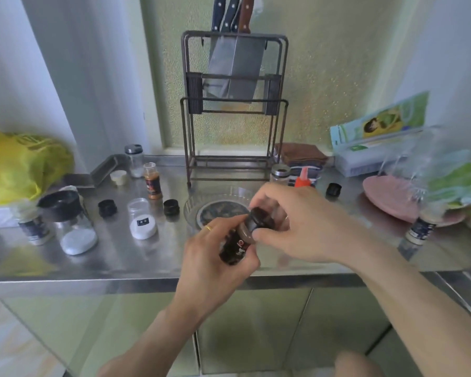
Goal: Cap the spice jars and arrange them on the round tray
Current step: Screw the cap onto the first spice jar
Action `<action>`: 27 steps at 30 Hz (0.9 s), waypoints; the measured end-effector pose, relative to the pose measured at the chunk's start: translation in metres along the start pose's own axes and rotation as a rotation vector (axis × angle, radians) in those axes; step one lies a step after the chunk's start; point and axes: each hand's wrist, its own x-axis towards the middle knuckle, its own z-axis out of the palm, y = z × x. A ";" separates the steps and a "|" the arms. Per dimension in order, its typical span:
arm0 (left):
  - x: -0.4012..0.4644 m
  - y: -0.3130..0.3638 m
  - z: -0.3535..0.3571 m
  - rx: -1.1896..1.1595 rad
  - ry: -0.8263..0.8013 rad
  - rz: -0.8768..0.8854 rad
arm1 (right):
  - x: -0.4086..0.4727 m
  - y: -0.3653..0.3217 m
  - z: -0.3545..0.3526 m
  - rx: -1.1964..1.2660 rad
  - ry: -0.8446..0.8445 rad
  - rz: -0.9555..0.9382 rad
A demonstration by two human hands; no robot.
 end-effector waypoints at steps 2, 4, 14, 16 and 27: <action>0.002 -0.001 0.004 -0.006 -0.007 -0.014 | -0.001 0.003 0.001 -0.023 0.033 0.020; 0.004 -0.003 0.008 0.001 -0.008 -0.019 | -0.002 0.007 0.001 -0.008 -0.008 0.020; 0.010 -0.013 0.028 -0.049 -0.033 -0.025 | 0.001 0.035 0.005 0.060 0.022 0.068; 0.011 -0.014 0.030 -0.059 -0.027 -0.030 | 0.002 0.038 0.008 0.038 0.044 0.082; 0.014 -0.019 0.038 -0.080 0.004 -0.024 | -0.001 0.045 0.024 0.222 0.210 0.069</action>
